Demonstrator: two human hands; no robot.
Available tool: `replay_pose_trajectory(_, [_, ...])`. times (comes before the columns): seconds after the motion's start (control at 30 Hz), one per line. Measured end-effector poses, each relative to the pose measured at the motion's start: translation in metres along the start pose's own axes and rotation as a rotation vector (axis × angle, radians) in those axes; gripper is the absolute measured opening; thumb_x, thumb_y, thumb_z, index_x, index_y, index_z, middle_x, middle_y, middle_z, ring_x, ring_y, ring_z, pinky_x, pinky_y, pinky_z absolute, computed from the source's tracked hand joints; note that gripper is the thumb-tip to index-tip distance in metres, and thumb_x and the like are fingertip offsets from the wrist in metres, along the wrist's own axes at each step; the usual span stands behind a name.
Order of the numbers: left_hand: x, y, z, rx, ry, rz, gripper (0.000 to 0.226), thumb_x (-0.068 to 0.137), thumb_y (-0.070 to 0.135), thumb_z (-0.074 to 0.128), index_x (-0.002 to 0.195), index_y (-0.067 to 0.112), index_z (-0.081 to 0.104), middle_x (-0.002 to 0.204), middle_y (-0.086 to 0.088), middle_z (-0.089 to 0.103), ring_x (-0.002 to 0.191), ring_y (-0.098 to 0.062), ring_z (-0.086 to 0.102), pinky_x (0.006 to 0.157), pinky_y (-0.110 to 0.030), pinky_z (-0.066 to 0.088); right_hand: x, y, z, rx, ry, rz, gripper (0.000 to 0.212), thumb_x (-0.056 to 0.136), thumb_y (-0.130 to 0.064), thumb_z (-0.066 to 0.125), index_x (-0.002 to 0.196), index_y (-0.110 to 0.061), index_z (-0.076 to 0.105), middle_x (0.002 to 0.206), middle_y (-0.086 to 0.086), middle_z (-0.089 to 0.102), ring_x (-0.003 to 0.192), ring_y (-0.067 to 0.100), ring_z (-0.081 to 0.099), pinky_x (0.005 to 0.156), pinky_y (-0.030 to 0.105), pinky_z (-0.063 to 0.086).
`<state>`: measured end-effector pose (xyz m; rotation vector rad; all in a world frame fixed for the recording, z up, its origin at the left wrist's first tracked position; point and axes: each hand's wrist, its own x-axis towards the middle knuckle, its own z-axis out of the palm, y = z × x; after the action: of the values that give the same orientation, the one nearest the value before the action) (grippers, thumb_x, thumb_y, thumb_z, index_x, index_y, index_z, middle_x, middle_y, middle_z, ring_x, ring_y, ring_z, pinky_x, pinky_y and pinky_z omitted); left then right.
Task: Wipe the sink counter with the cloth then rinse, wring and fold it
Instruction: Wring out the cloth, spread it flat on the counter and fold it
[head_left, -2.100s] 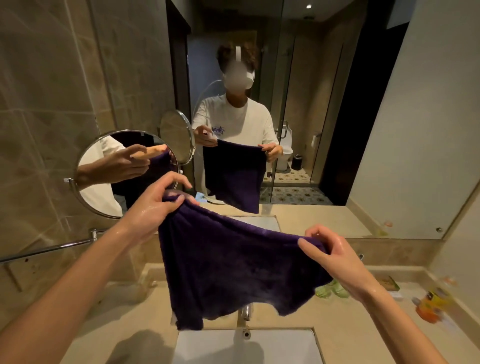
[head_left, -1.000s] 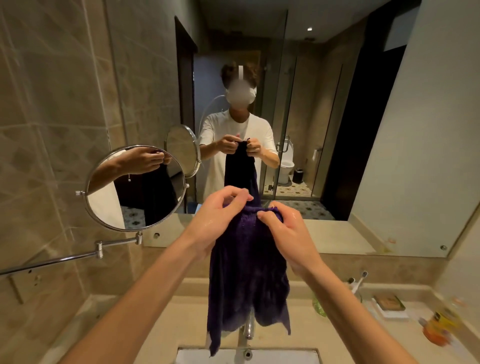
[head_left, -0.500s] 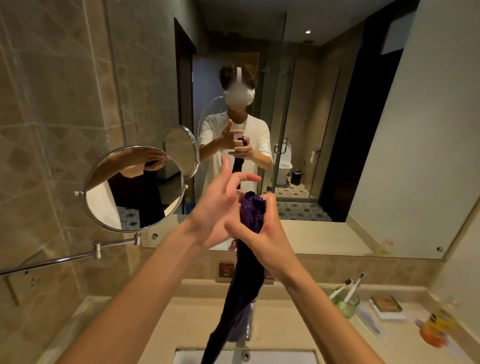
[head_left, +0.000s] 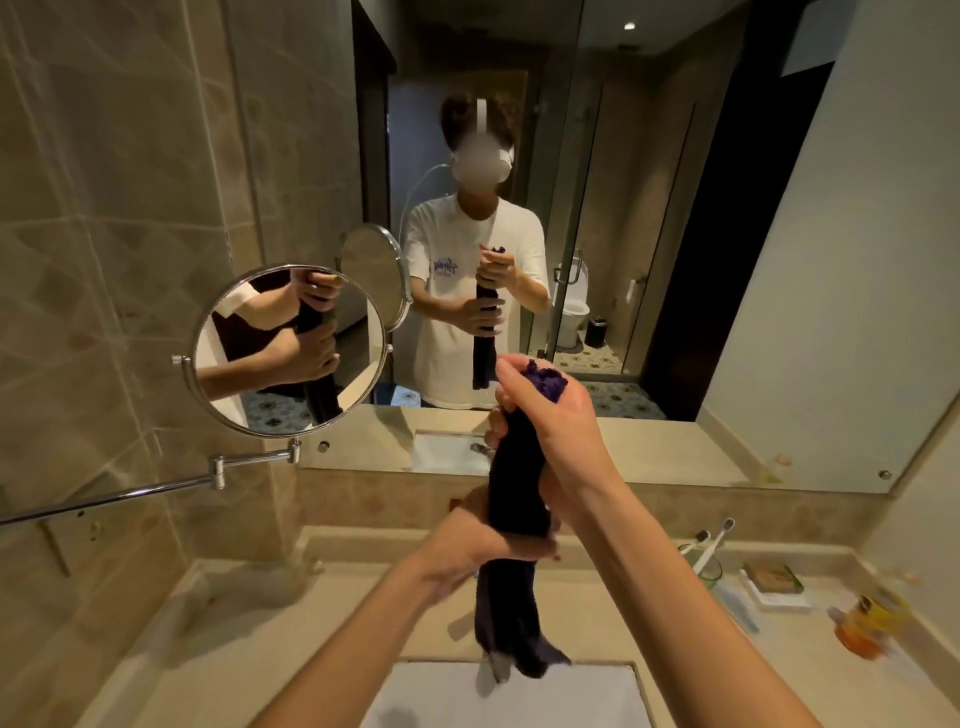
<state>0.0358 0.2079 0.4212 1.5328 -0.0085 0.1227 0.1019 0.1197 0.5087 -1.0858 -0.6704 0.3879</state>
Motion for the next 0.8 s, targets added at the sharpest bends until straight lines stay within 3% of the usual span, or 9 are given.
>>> replay_pose_trajectory(0.07, [-0.001, -0.014, 0.008, 0.006, 0.090, -0.035, 0.025, 0.066, 0.006, 0.084, 0.080, 0.027, 0.078, 0.081, -0.004, 0.075, 0.084, -0.028, 0.072, 0.097, -0.058, 0.055, 0.001, 0.001, -0.001, -0.021, 0.089, -0.017, 0.019, 0.094, -0.021, 0.070, 0.087, -0.011, 0.056, 0.063, 0.003, 0.043, 0.050, 0.017, 0.041, 0.050, 0.029, 0.038])
replay_pose_trajectory(0.13, [-0.003, -0.028, 0.010, 0.043, 0.078, -0.043, 0.028, 0.074, 0.003, 0.080, 0.091, 0.023, 0.072, 0.080, 0.002, 0.073, 0.080, -0.028, 0.071, 0.091, -0.054, 0.058, 0.002, 0.002, -0.004, 0.021, 0.178, 0.025, 0.030, 0.096, -0.025, 0.068, 0.076, -0.014, 0.048, 0.062, 0.003, 0.036, 0.049, 0.016, 0.035, 0.047, 0.027, 0.034])
replay_pose_trajectory(0.37, [-0.022, -0.094, 0.000, 0.112, -0.023, -0.249, 0.029, 0.074, 0.007, 0.074, 0.103, 0.011, 0.067, 0.085, -0.008, 0.069, 0.080, -0.024, 0.071, 0.091, -0.052, 0.059, 0.013, -0.019, -0.008, 0.105, 0.252, 0.015, 0.033, 0.099, -0.024, 0.064, 0.072, -0.017, 0.046, 0.056, -0.002, 0.034, 0.045, 0.013, 0.034, 0.043, 0.025, 0.034])
replay_pose_trajectory(0.47, [-0.040, -0.123, 0.005, 0.084, 0.055, -0.319, 0.025, 0.078, 0.000, 0.067, 0.101, 0.006, 0.061, 0.081, -0.009, 0.068, 0.074, -0.026, 0.072, 0.064, -0.033, 0.057, 0.023, -0.035, -0.020, 0.128, 0.260, -0.001, 0.033, 0.099, -0.024, 0.063, 0.071, -0.018, 0.047, 0.057, -0.002, 0.036, 0.045, 0.011, 0.035, 0.044, 0.024, 0.035])
replay_pose_trajectory(0.57, [-0.052, -0.142, 0.010, -0.107, 0.185, -0.295, 0.020, 0.073, 0.000, 0.061, 0.092, 0.003, 0.057, 0.065, -0.002, 0.057, 0.051, -0.022, 0.053, 0.052, -0.029, 0.040, 0.031, -0.037, -0.038, -0.019, 0.265, 0.000, 0.031, 0.099, -0.025, 0.062, 0.074, -0.017, 0.046, 0.059, -0.001, 0.036, 0.047, 0.012, 0.036, 0.046, 0.025, 0.035])
replay_pose_trajectory(0.63, [-0.055, -0.151, 0.009, -0.198, 0.182, -0.378, 0.021, 0.071, 0.005, 0.063, 0.092, 0.006, 0.057, 0.064, -0.003, 0.052, 0.051, -0.021, 0.047, 0.053, -0.029, 0.036, 0.035, -0.023, -0.054, -0.114, 0.320, 0.035, 0.032, 0.098, -0.026, 0.063, 0.073, -0.018, 0.046, 0.058, -0.001, 0.038, 0.047, 0.013, 0.037, 0.048, 0.027, 0.035])
replay_pose_trajectory(0.73, [-0.062, -0.162, 0.005, -0.288, 0.104, -0.542, 0.033, 0.078, 0.008, 0.074, 0.107, 0.005, 0.059, 0.064, -0.006, 0.043, 0.049, -0.018, 0.040, 0.053, -0.026, 0.034, 0.032, 0.011, -0.079, -0.247, 0.407, 0.102, 0.034, 0.097, -0.030, 0.065, 0.070, -0.017, 0.047, 0.058, 0.002, 0.041, 0.047, 0.016, 0.042, 0.052, 0.032, 0.036])
replay_pose_trajectory(0.8, [-0.062, -0.159, 0.002, -0.195, 0.087, -0.630, 0.038, 0.086, 0.026, 0.077, 0.117, 0.009, 0.062, 0.062, 0.000, 0.043, 0.049, -0.014, 0.038, 0.052, -0.025, 0.032, 0.022, 0.037, -0.092, -0.381, 0.395, 0.140, 0.033, 0.095, -0.035, 0.066, 0.074, -0.015, 0.052, 0.061, 0.004, 0.046, 0.053, 0.019, 0.047, 0.054, 0.032, 0.040])
